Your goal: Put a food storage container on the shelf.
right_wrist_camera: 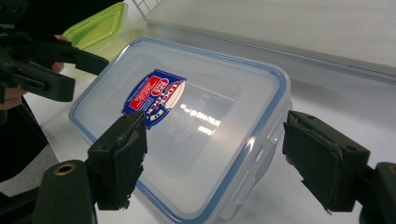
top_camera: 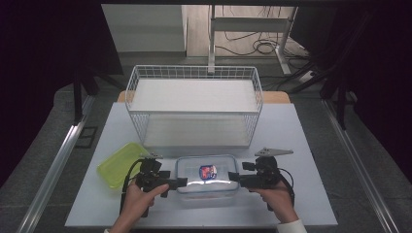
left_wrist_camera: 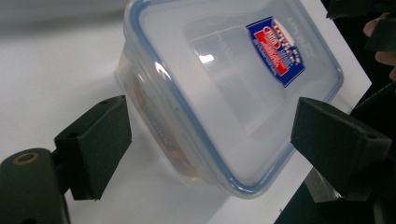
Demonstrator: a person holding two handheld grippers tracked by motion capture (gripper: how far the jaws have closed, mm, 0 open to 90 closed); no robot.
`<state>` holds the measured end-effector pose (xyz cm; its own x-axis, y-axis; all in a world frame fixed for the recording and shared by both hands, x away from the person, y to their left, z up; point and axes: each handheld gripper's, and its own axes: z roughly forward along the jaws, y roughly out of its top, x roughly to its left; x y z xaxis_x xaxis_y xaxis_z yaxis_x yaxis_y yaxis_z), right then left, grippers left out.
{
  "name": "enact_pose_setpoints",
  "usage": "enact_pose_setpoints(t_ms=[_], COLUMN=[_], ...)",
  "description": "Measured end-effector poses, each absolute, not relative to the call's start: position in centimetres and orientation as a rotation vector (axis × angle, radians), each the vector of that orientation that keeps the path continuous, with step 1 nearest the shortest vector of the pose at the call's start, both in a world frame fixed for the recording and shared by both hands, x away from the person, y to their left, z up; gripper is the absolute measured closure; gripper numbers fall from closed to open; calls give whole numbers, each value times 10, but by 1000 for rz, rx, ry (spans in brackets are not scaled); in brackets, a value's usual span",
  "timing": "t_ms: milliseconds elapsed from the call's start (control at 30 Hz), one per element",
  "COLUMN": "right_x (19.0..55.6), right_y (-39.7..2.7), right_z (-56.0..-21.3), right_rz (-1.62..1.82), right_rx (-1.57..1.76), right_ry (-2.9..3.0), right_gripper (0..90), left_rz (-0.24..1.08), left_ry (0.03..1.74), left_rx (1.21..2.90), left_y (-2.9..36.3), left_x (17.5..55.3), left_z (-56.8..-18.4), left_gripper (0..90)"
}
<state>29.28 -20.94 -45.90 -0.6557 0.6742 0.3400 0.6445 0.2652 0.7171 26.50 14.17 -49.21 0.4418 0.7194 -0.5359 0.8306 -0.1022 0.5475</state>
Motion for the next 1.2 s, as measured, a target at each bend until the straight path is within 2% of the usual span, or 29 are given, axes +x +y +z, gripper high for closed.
enact_pose_setpoints(t_ms=[267, 533, 667, 1067, 1200], right_x=[294, 296, 298, 317, 325], right_y=[-210, -211, -209, -205, -206], right_z=[-463, -465, -470, -491, -498], right_rz=[1367, 1372, 1356, 1334, 1403], right_rx=[1299, 1315, 1340, 1453, 1524], right_ry=[2476, 2478, 2494, 2579, 2633], right_gripper=[222, 220, 213, 168, 199], left_rz=[-183, -254, -290, -266, -277], left_ry=[1348, 1347, 1313, 1322, 1315], left_rx=[1874, 1844, 1840, 1811, 1796], left_y=[135, 135, 133, 133, 136], left_x=[275, 281, 282, 278, 279], left_z=[-501, -507, -509, -507, -508], left_gripper=[120, 112, 153, 213, 237])
